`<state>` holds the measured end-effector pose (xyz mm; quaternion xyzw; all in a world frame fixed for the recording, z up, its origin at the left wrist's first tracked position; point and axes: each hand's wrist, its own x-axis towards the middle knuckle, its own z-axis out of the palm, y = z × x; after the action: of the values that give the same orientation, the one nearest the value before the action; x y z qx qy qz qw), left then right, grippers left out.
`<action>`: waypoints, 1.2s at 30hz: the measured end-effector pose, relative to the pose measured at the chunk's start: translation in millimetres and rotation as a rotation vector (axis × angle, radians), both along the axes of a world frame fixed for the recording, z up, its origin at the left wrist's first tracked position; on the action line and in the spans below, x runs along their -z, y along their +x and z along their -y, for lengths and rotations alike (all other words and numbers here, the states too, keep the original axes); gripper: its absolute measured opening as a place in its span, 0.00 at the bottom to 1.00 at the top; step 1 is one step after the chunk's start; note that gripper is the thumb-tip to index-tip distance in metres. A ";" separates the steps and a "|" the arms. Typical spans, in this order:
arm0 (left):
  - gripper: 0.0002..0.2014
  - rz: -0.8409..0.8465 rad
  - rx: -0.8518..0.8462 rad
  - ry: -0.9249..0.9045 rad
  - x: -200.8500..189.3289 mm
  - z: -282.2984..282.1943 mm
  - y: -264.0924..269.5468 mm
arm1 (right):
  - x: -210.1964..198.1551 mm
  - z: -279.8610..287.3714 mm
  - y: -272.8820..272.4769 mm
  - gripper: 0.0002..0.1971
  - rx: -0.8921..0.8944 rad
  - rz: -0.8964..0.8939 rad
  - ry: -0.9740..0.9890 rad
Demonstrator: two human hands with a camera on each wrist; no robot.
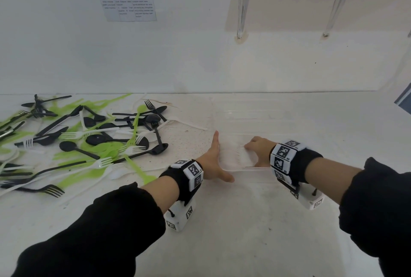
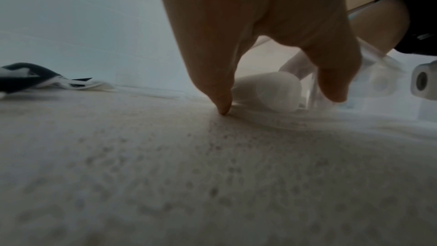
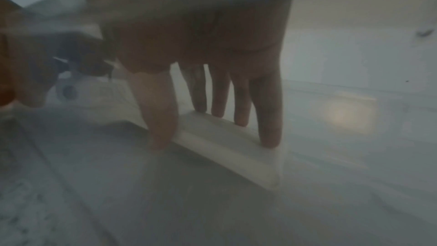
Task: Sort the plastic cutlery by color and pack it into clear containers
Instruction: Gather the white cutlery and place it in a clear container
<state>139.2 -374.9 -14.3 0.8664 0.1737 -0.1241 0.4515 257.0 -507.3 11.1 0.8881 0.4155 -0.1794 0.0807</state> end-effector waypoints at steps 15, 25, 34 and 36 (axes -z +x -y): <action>0.64 -0.006 0.085 0.003 -7.8 -10.7 -12.4 | -31.4 -16.2 -29.8 0.23 0.183 0.005 0.130; 0.22 0.187 -0.121 0.169 -23.8 -128.6 -101.9 | -60.9 -155.1 -99.5 0.14 0.119 -0.088 0.391; 0.13 0.237 -0.342 0.300 -18.5 -254.7 -203.2 | 17.9 -284.1 -103.6 0.17 0.001 0.105 0.054; 0.12 0.234 -0.385 0.317 -14.9 -273.0 -216.6 | 26.6 -291.2 -99.1 0.17 -0.001 0.150 0.026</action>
<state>-77.4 -101.9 0.6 0.8857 0.2991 0.0940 0.3425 157.8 -216.1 -15.4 0.8999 0.4108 -0.1069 0.1003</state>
